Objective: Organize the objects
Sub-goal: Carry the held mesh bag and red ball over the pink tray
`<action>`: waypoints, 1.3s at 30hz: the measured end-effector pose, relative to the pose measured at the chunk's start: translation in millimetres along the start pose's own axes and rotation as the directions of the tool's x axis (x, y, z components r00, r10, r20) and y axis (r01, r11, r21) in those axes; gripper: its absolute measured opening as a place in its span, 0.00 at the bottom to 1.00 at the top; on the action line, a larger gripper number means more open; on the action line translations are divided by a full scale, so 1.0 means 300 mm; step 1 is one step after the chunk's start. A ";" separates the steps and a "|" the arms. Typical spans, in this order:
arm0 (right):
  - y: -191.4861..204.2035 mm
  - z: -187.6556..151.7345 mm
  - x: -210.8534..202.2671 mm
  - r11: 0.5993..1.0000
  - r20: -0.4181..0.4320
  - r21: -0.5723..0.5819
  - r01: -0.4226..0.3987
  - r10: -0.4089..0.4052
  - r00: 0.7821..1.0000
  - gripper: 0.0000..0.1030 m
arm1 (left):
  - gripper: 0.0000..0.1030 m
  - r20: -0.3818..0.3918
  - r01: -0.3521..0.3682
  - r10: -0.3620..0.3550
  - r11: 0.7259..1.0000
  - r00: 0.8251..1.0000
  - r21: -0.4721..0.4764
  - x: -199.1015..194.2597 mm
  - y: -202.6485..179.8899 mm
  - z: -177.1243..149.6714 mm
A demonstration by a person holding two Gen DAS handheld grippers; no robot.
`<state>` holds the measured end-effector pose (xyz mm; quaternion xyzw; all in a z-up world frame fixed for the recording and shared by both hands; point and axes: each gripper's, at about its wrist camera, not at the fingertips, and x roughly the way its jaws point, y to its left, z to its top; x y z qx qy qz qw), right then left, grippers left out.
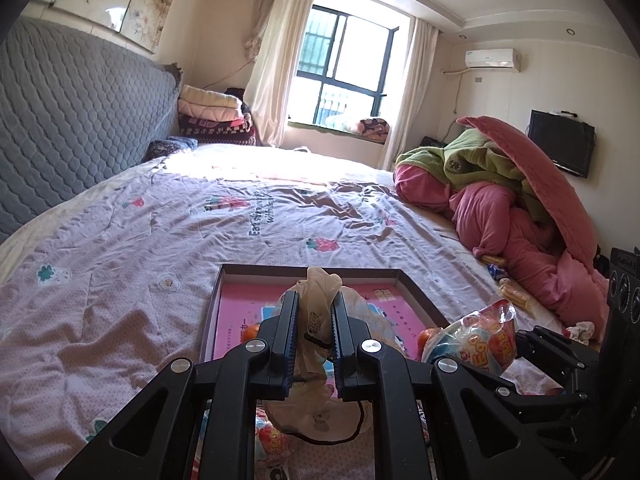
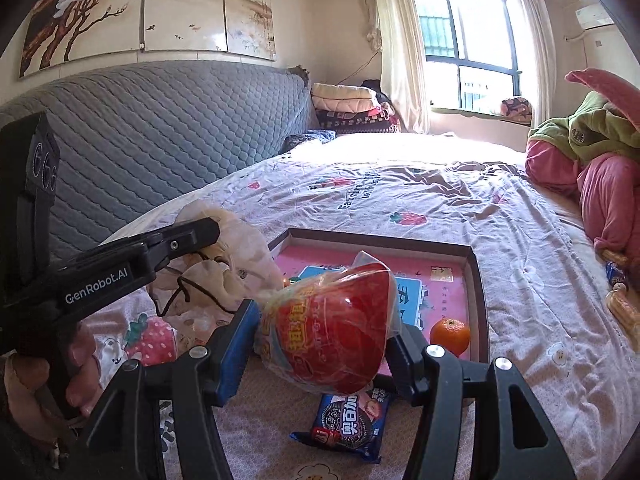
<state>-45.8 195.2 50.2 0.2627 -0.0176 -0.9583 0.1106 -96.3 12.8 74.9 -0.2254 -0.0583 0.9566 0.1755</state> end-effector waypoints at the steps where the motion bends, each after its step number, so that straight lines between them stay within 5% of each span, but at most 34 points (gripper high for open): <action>1: -0.001 0.004 -0.002 1.000 0.004 -0.004 0.003 -0.003 1.000 0.58 | 0.14 0.007 -0.003 0.003 1.000 1.000 0.003 -0.003 -0.003 0.002; 18: -0.056 0.128 -0.026 0.994 0.113 0.008 0.106 -0.106 0.988 0.58 | 0.14 0.094 -0.050 0.052 0.999 0.994 -0.014 -0.005 0.040 0.074; 39: -0.127 0.183 0.048 0.985 0.135 0.030 0.170 -0.172 0.976 0.58 | 0.14 0.053 -0.069 0.076 0.990 0.996 -0.123 0.120 0.081 0.078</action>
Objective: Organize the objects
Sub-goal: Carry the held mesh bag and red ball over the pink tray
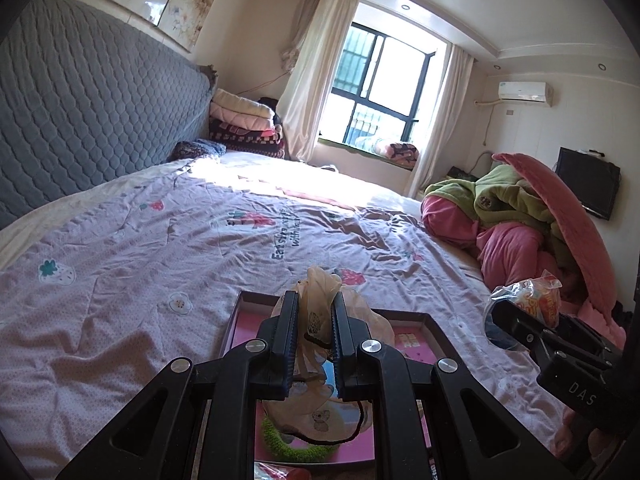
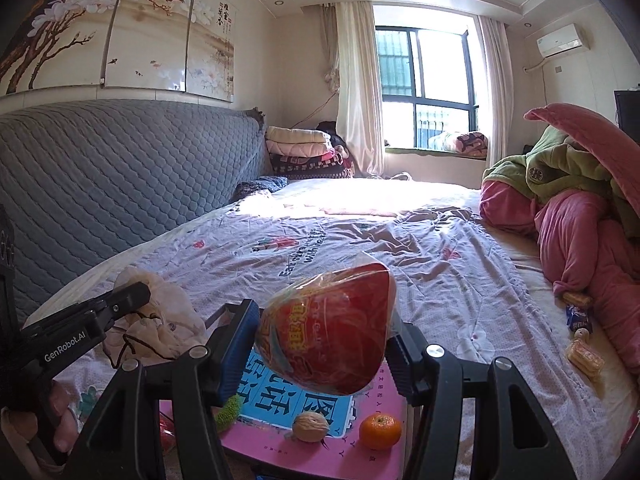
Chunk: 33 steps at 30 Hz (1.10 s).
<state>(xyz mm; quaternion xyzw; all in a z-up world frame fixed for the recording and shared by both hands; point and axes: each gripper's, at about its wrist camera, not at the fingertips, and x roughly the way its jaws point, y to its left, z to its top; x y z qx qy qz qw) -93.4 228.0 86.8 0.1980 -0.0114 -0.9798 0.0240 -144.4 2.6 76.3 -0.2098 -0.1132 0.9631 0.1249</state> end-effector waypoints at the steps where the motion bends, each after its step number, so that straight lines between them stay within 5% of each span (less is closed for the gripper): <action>1: -0.003 -0.005 0.008 1.000 -0.006 -0.001 0.005 -0.005 1.000 0.58 | 0.14 -0.009 -0.001 0.001 1.000 1.000 -0.002 0.008 0.001 -0.003; 33: -0.035 -0.212 0.180 0.998 -0.218 -0.038 0.046 -0.053 0.975 0.58 | 0.15 -0.225 -0.019 0.033 0.998 0.974 0.063 0.184 -0.045 -0.147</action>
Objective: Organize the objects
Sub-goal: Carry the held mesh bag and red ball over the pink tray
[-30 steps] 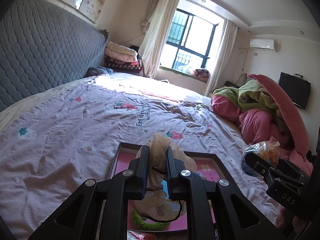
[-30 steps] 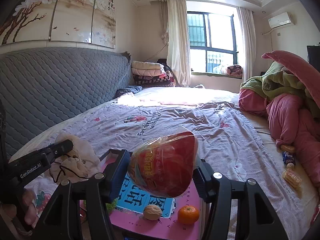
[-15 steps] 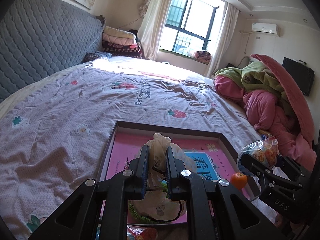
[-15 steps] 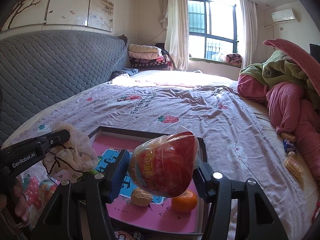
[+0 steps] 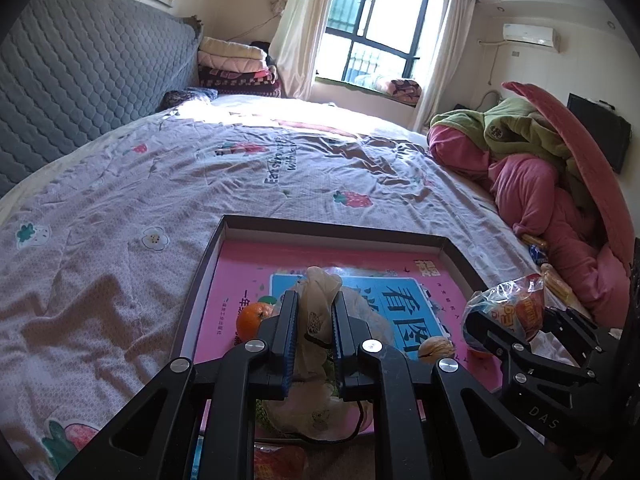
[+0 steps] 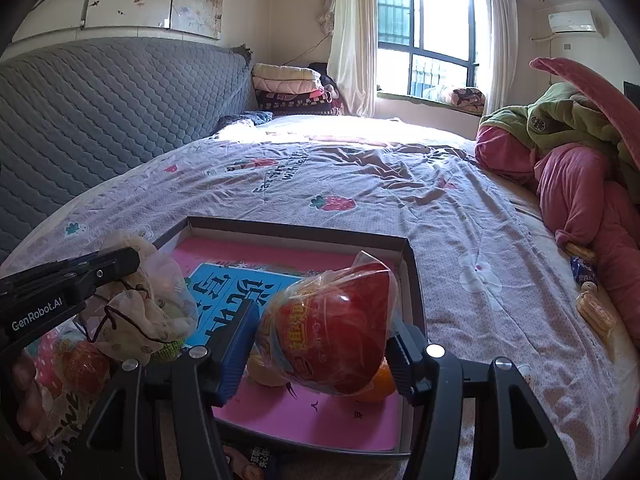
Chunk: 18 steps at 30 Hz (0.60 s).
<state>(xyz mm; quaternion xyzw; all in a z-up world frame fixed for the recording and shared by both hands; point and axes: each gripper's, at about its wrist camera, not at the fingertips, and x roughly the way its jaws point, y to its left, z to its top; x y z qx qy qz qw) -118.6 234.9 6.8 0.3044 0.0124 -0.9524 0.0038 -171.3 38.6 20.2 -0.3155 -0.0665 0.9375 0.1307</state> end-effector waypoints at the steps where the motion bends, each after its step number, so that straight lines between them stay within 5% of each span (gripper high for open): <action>1: 0.001 -0.005 0.005 1.000 -0.005 -0.002 0.000 0.000 1.000 0.58 | 0.15 -0.006 0.003 -0.003 1.000 1.000 0.000 0.003 -0.002 -0.002; 18: -0.004 -0.053 0.021 1.000 -0.033 -0.020 -0.015 0.014 0.999 0.58 | 0.17 -0.048 -0.024 0.024 1.000 0.999 0.003 0.043 -0.004 -0.021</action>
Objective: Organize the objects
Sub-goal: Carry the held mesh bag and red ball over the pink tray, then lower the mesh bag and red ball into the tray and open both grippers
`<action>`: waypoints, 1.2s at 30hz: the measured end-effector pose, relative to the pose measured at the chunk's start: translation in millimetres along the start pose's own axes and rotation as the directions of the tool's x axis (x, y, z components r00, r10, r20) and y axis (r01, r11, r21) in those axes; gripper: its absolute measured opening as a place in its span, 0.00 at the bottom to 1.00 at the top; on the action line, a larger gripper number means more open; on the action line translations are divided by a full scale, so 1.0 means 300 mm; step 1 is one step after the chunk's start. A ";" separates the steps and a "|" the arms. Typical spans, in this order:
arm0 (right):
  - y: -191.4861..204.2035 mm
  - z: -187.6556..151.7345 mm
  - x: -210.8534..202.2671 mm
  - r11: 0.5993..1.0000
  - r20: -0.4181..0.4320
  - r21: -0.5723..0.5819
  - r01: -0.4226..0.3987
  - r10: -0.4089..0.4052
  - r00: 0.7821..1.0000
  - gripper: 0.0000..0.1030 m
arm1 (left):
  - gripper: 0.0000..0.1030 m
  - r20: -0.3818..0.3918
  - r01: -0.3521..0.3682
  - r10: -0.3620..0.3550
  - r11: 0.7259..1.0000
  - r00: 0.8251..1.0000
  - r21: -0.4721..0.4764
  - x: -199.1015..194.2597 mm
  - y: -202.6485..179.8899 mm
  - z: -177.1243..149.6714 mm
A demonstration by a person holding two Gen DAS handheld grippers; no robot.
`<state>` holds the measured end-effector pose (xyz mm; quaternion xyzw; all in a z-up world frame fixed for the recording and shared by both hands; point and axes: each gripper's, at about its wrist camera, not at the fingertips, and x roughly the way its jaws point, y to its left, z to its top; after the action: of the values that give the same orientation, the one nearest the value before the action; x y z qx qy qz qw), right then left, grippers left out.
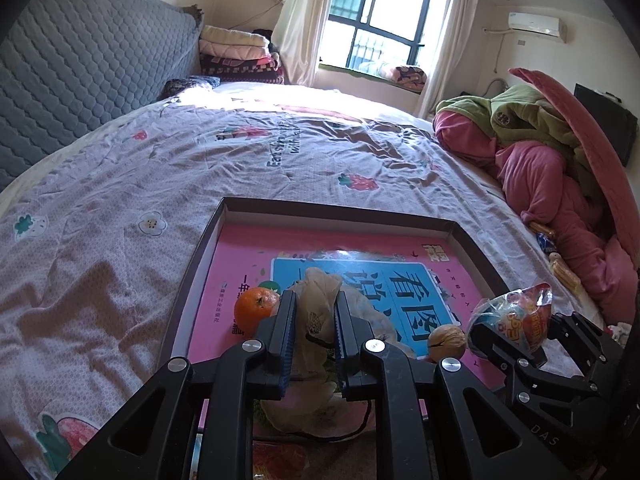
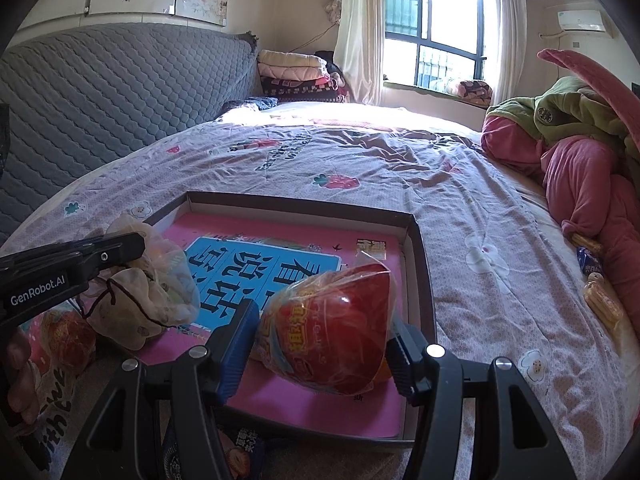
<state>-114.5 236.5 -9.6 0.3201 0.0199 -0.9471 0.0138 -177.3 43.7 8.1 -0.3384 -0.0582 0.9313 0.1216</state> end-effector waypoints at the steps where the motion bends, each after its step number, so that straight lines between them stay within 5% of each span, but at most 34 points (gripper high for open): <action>1: 0.002 -0.003 -0.002 1.000 0.000 -0.004 -0.001 0.001 1.000 0.58 | 0.17 -0.003 -0.002 0.002 1.000 1.000 -0.004 0.003 0.001 0.000; 21: 0.049 -0.015 0.017 0.997 -0.021 -0.073 0.018 -0.019 1.000 0.59 | 0.21 -0.045 -0.013 0.013 1.000 0.999 -0.018 0.035 0.007 -0.003; 36: 0.107 -0.014 0.046 0.991 -0.024 -0.131 0.038 -0.041 0.999 0.58 | 0.35 -0.043 -0.030 0.028 0.999 0.999 -0.038 0.038 0.036 0.007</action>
<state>-121.7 204.4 -22.4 0.3309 0.0885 -0.9394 0.0157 -189.2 36.2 0.4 -0.3610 -0.0688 0.9243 0.1027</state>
